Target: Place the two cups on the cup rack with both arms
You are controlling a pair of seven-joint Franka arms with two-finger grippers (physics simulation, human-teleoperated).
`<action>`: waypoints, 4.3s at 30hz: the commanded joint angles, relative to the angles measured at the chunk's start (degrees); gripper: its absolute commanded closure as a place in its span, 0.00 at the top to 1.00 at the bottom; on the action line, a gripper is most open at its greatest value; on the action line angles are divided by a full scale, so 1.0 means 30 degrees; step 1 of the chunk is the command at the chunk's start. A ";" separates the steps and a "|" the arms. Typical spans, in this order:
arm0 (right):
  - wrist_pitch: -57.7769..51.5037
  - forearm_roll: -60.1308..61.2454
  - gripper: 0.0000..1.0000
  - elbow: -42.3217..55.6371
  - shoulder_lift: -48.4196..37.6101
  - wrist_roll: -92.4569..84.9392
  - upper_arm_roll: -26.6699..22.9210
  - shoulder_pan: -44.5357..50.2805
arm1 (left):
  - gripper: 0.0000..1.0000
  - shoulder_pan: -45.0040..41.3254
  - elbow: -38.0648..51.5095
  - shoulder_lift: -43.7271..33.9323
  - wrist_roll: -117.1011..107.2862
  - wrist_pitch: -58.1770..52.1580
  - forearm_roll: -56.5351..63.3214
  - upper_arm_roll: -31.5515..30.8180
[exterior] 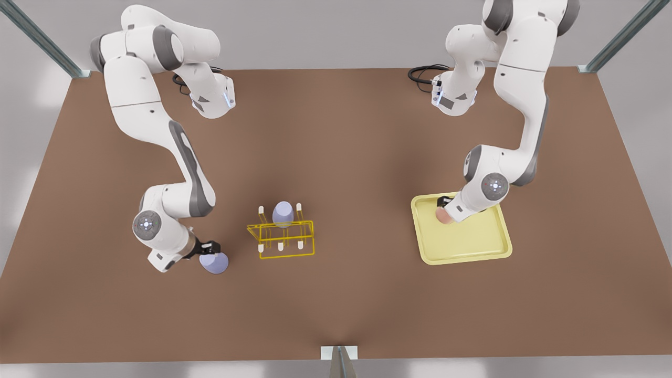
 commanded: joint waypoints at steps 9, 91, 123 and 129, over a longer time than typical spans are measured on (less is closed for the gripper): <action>0.0826 0.0559 1.00 0.0198 0.1009 0.1167 -0.0029 0.0294 | 1.00 0.0001 -0.0827 0.1030 -0.0723 0.2768 0.0020 0.0022; -0.2631 0.3284 0.86 0.0579 -0.2448 0.0727 0.3692 0.0294 | 1.00 -0.7469 2.6009 1.4712 -1.7012 -0.0512 -0.3935 -0.4841; -1.5287 -0.1521 1.00 0.7347 -0.5465 -0.3112 0.0294 -0.3515 | 1.00 0.0206 1.4847 -0.1226 -0.0108 -2.0084 -0.0625 -0.0622; -1.6049 -0.1023 1.00 0.5414 -0.7662 -0.2876 0.0264 -0.3573 | 1.00 0.0910 1.4847 -0.1226 0.0156 -1.9995 -0.1064 -0.0681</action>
